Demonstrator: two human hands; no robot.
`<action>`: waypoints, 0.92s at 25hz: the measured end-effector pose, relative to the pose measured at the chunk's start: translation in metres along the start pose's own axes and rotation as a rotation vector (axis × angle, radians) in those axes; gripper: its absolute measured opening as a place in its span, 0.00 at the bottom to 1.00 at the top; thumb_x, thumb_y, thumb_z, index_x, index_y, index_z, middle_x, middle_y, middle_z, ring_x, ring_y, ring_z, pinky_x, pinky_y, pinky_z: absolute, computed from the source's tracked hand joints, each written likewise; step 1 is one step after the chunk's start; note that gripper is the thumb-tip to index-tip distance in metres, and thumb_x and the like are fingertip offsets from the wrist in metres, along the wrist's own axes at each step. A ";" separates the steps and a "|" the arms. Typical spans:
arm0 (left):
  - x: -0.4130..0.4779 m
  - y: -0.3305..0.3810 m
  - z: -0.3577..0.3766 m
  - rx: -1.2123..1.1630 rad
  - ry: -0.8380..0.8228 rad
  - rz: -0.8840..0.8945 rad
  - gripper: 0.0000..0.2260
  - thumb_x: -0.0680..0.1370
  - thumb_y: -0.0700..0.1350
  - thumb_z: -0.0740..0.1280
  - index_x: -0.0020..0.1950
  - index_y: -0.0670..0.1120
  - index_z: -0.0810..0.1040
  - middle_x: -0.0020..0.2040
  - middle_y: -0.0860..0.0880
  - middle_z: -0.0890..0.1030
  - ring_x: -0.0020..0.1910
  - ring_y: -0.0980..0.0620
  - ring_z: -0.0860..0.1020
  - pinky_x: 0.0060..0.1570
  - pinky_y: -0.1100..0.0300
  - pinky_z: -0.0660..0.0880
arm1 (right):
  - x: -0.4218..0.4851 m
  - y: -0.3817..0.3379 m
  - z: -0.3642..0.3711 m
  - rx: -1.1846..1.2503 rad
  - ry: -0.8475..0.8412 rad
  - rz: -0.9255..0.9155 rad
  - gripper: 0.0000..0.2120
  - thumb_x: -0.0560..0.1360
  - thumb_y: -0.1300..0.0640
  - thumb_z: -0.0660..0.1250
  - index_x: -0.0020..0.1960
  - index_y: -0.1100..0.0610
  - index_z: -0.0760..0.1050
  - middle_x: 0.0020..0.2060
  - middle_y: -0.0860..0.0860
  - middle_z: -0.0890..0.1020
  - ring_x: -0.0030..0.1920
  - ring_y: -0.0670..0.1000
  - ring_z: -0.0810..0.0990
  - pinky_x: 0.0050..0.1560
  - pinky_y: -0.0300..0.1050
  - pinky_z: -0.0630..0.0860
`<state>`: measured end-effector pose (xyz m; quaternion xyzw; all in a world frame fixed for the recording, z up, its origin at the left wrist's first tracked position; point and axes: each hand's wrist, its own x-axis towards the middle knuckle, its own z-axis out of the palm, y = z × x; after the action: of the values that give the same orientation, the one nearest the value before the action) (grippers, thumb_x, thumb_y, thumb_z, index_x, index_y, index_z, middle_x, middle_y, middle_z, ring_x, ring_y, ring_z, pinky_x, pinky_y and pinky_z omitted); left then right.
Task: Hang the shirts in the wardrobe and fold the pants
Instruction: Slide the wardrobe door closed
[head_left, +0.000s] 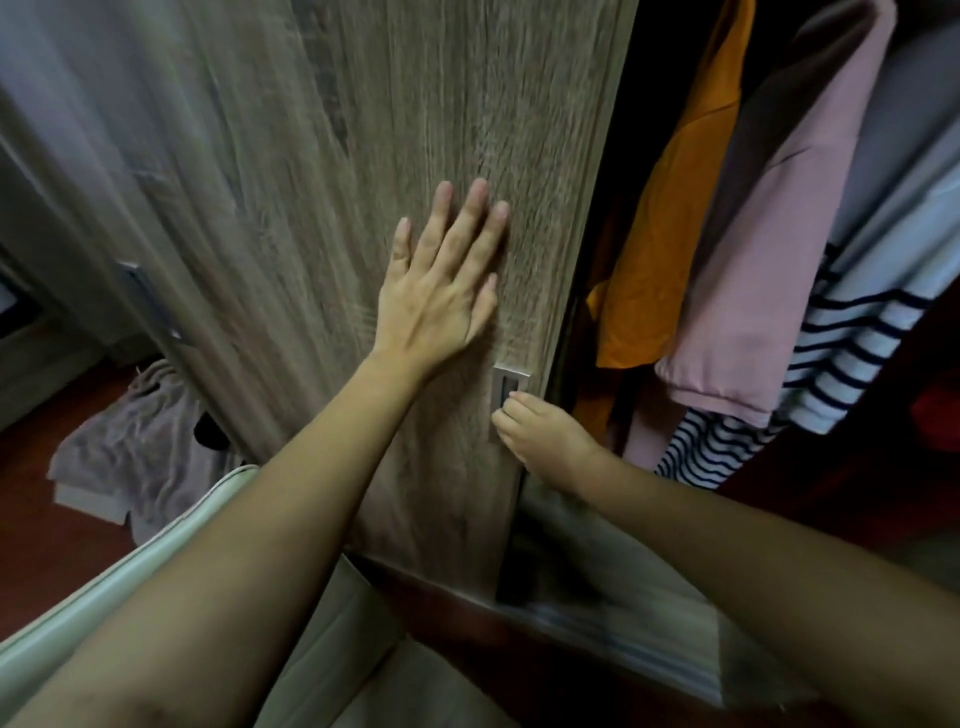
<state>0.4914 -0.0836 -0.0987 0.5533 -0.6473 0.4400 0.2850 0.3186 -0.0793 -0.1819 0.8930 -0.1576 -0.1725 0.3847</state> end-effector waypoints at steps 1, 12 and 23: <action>0.000 0.001 0.003 -0.010 -0.002 0.023 0.26 0.81 0.52 0.51 0.76 0.49 0.44 0.74 0.44 0.63 0.76 0.52 0.41 0.70 0.50 0.44 | -0.001 -0.002 0.002 -0.047 0.007 0.000 0.21 0.80 0.56 0.54 0.70 0.62 0.64 0.67 0.56 0.68 0.68 0.57 0.65 0.74 0.52 0.54; 0.004 0.031 -0.006 -0.051 -0.051 0.039 0.27 0.80 0.51 0.56 0.76 0.41 0.54 0.74 0.39 0.64 0.74 0.42 0.55 0.70 0.46 0.56 | 0.002 -0.015 0.009 -0.049 -0.050 0.058 0.19 0.76 0.53 0.62 0.65 0.57 0.73 0.58 0.54 0.73 0.58 0.55 0.69 0.56 0.45 0.68; 0.031 0.145 -0.012 -0.141 0.050 0.258 0.30 0.78 0.52 0.56 0.77 0.46 0.51 0.77 0.48 0.48 0.76 0.49 0.41 0.71 0.48 0.44 | -0.137 -0.002 0.055 0.055 -0.088 0.141 0.18 0.80 0.55 0.52 0.66 0.58 0.71 0.60 0.52 0.71 0.59 0.53 0.69 0.59 0.44 0.68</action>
<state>0.3432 -0.0872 -0.1040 0.4331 -0.7349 0.4402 0.2803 0.1729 -0.0560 -0.1929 0.8814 -0.2413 -0.1798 0.3641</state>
